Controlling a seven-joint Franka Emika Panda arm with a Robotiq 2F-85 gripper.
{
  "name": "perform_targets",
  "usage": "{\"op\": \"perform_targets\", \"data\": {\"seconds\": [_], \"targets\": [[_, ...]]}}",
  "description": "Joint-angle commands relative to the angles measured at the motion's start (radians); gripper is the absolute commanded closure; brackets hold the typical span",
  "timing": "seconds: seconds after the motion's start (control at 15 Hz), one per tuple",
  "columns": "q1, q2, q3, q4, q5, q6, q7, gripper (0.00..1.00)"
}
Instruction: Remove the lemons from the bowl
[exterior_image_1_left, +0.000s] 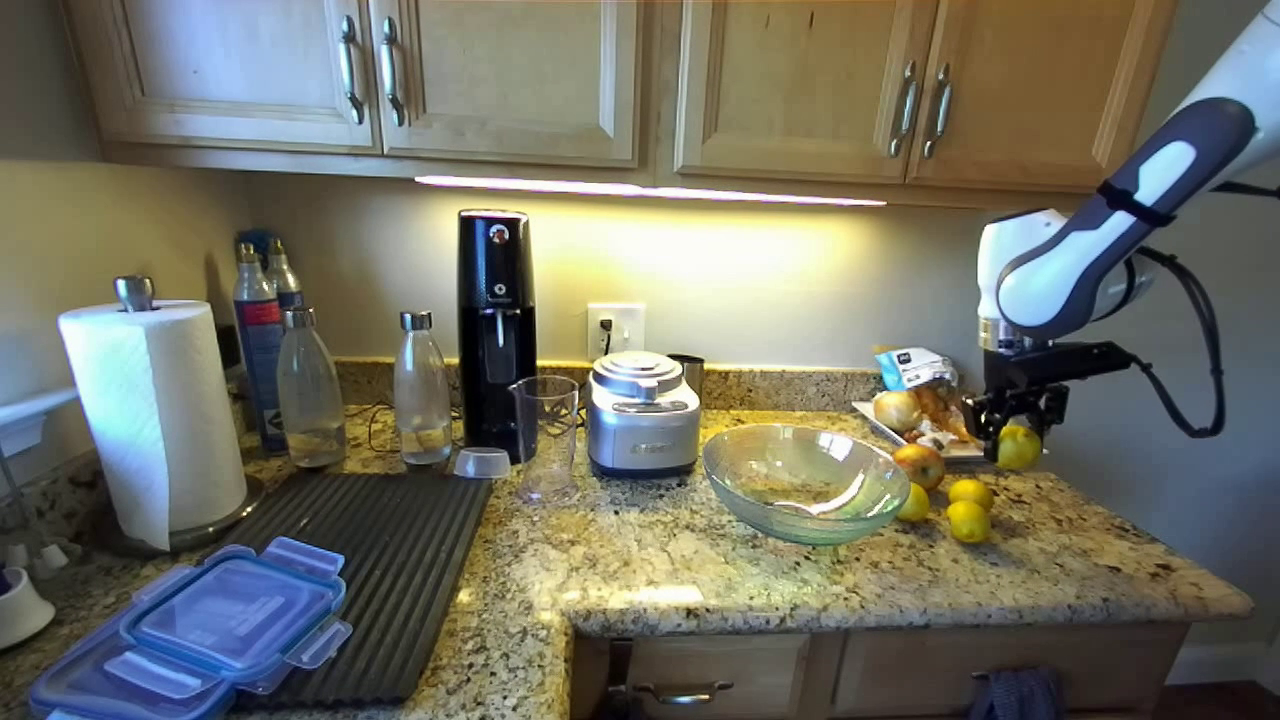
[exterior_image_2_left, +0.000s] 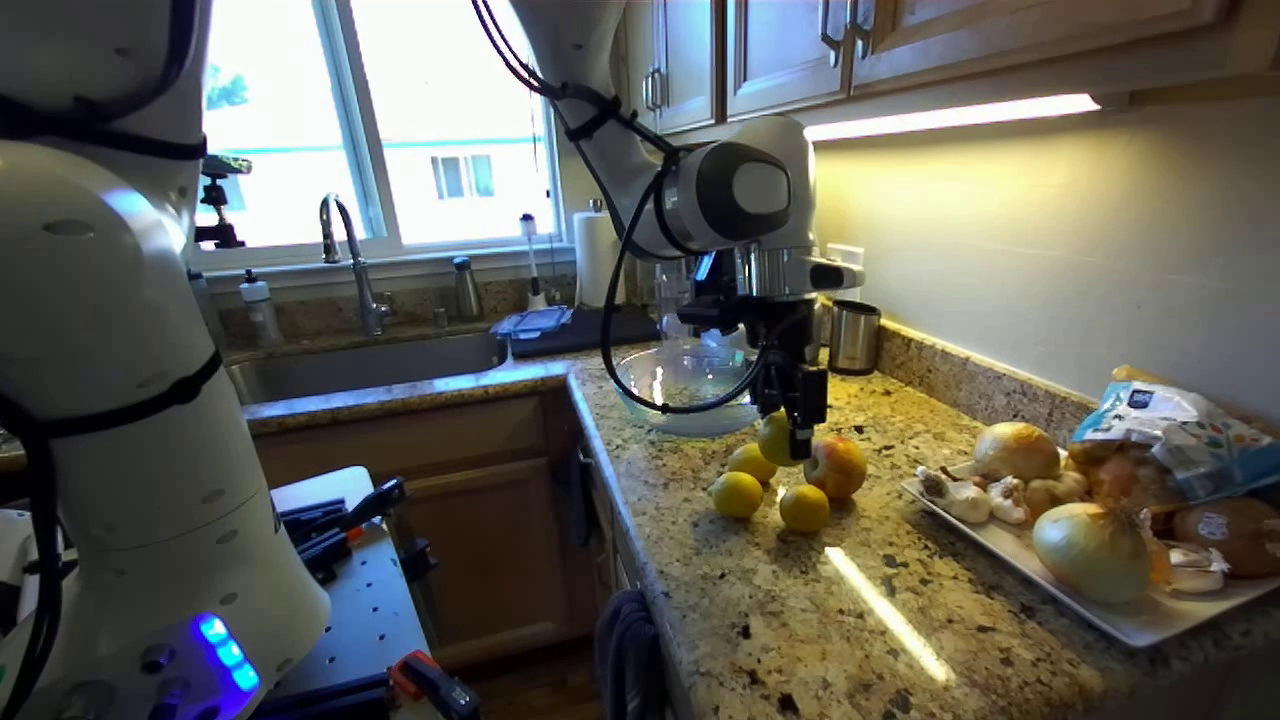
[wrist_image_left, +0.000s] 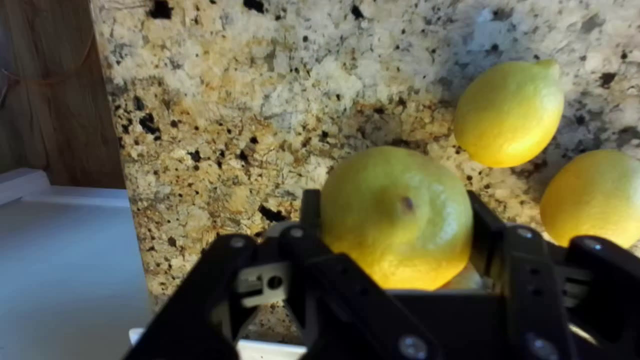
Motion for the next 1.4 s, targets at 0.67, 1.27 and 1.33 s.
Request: {"op": "perform_targets", "data": {"seconds": [0.67,1.27,1.33], "targets": [[-0.004,0.125,-0.032,-0.183,0.216,0.448,0.022,0.58],[0.074,0.112,-0.089,-0.234,0.249,0.533,0.022,0.00],[0.083,0.111,-0.098,-0.236,0.249,0.538,0.020,0.00]]}}
